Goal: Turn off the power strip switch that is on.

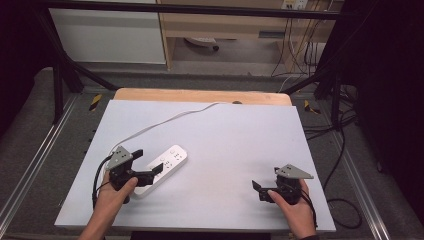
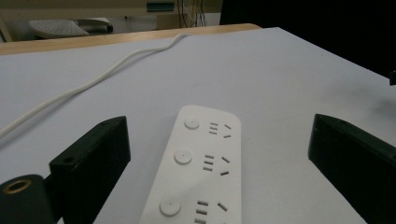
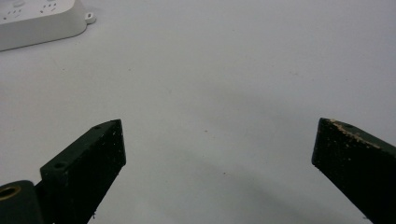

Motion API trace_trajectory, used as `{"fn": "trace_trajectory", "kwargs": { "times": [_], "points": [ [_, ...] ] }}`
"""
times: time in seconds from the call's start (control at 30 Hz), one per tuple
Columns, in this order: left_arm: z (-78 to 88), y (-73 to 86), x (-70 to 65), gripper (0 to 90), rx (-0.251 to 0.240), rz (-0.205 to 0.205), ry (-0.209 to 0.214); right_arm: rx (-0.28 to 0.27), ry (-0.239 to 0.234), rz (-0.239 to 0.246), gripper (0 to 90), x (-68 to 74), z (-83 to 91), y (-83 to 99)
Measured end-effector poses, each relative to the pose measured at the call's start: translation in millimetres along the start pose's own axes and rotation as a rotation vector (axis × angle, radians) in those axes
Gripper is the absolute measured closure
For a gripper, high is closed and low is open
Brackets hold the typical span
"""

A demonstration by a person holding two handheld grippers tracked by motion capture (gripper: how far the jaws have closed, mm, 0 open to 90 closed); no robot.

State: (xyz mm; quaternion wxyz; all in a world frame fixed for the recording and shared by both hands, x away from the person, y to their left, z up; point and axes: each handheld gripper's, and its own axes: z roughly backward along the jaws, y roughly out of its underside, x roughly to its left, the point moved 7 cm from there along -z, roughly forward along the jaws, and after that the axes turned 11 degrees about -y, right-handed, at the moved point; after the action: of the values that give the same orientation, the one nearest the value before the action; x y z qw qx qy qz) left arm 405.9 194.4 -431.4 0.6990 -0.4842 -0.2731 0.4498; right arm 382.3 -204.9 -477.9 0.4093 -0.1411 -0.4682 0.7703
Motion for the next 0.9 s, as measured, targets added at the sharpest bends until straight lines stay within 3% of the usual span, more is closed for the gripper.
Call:
{"fn": "trace_trajectory", "kwargs": {
  "times": [0.07,0.33,0.53,0.9],
  "points": [
    [2.5,-1.4,-0.2,5.6,-0.006,0.014,-0.003,0.001,0.002,0.001,3.4,-0.4,0.0,0.1],
    [24.0,-9.6,1.1,5.6,-0.045,0.007,-0.007,0.0,0.0,-0.001,3.4,0.1,-0.7,0.0],
    [38.7,-13.9,10.3,5.6,-0.067,0.03,-0.017,-0.001,0.003,0.003,3.4,-0.7,0.3,-0.1],
    [59.9,-10.6,31.5,5.6,-0.081,0.037,-0.062,-0.002,0.004,0.002,3.4,-1.1,0.5,-0.2]
  ]
}}
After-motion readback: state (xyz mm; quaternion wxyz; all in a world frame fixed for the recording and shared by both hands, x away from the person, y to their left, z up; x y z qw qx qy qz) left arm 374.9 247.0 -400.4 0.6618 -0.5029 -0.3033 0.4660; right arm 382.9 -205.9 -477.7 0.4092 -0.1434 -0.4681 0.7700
